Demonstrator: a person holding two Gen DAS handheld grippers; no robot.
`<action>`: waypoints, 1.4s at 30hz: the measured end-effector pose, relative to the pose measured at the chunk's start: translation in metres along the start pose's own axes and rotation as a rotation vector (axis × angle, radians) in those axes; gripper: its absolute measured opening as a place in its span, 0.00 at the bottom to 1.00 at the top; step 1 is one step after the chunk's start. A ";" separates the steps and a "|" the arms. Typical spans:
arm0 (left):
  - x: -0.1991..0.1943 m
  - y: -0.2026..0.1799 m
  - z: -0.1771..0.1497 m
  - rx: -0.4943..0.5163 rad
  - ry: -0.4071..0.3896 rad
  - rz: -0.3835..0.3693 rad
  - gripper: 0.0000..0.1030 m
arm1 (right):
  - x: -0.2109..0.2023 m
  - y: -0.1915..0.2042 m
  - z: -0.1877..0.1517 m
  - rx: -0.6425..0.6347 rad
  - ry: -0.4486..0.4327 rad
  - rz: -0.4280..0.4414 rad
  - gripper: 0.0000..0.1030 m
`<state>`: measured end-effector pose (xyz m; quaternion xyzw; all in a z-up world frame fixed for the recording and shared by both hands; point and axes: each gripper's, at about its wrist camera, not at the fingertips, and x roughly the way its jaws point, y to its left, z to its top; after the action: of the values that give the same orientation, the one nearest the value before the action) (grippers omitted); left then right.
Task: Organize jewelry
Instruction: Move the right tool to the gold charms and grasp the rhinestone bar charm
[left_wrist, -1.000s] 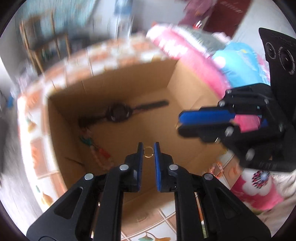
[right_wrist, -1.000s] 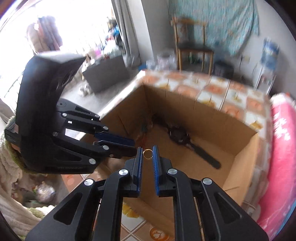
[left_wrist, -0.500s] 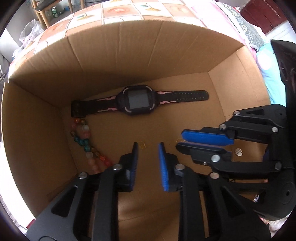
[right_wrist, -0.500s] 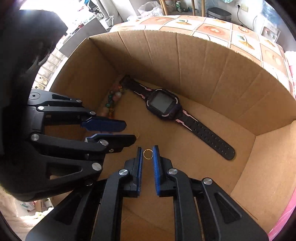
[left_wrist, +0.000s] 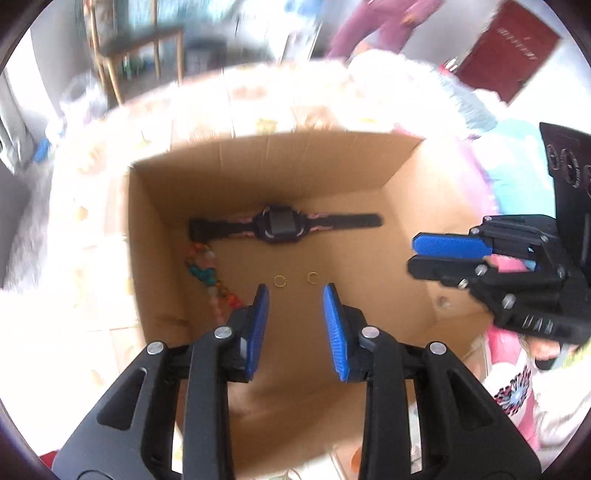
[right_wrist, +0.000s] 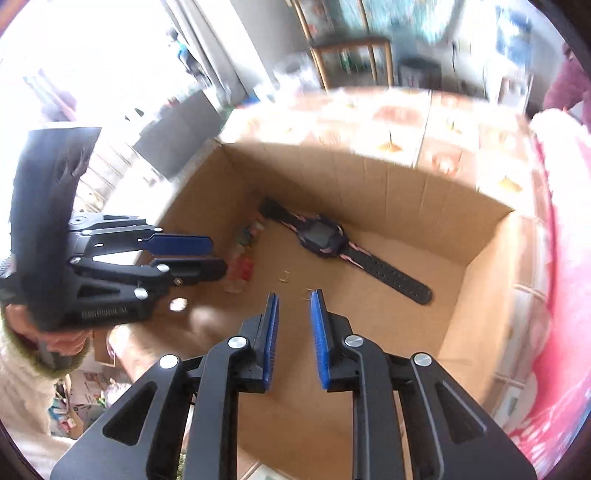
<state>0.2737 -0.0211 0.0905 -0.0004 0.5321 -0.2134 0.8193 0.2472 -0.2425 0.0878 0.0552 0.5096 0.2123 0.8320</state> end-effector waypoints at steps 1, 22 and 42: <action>-0.018 -0.002 -0.010 0.014 -0.050 0.003 0.30 | -0.019 0.008 -0.008 -0.017 -0.049 0.021 0.22; -0.003 -0.012 -0.212 -0.041 -0.178 0.085 0.44 | 0.033 0.062 -0.168 0.060 -0.031 -0.002 0.25; 0.032 -0.037 -0.209 0.059 -0.193 0.085 0.25 | 0.098 0.099 -0.125 -0.220 -0.024 -0.121 0.20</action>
<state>0.0898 -0.0193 -0.0195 0.0257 0.4437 -0.1932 0.8747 0.1472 -0.1289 -0.0218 -0.0648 0.4755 0.2159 0.8503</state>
